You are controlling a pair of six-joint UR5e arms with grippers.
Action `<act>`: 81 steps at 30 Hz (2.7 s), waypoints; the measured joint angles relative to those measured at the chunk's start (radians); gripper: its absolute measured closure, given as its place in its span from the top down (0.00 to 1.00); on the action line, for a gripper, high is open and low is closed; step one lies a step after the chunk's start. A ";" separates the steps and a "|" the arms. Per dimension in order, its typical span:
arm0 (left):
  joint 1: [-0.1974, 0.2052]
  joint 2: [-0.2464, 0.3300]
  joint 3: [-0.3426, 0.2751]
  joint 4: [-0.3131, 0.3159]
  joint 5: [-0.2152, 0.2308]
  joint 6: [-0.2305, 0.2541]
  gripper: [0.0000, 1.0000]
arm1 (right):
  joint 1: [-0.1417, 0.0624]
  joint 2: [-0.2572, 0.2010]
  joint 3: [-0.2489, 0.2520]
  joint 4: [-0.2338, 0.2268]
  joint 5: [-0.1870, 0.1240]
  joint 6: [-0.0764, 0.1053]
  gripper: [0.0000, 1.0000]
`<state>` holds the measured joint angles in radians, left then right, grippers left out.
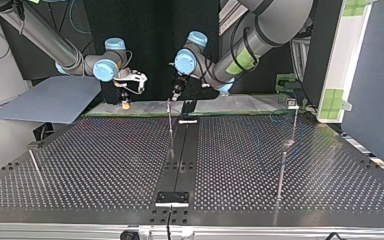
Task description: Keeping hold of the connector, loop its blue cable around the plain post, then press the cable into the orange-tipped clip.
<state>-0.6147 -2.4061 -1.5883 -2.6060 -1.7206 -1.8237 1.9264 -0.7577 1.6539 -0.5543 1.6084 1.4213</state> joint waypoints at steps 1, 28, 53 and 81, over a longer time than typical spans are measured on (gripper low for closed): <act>0.002 0.000 0.000 0.012 0.004 -0.002 1.00 | 0.000 0.000 0.000 0.000 0.000 0.000 0.00; -0.010 0.000 0.000 0.048 -0.097 -0.097 1.00 | 0.000 0.000 0.000 0.005 0.001 0.000 0.00; -0.013 0.000 0.000 0.033 -0.138 -0.108 1.00 | -0.002 0.000 0.000 0.005 0.000 -0.001 0.00; -0.067 0.173 -0.177 0.120 -0.304 -0.212 1.00 | -0.006 0.000 0.000 0.008 0.000 0.000 0.00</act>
<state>-0.6816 -2.2329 -1.7648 -2.4865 -2.0244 -2.0352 1.9206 -0.7580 1.6537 -0.5466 1.6085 1.4210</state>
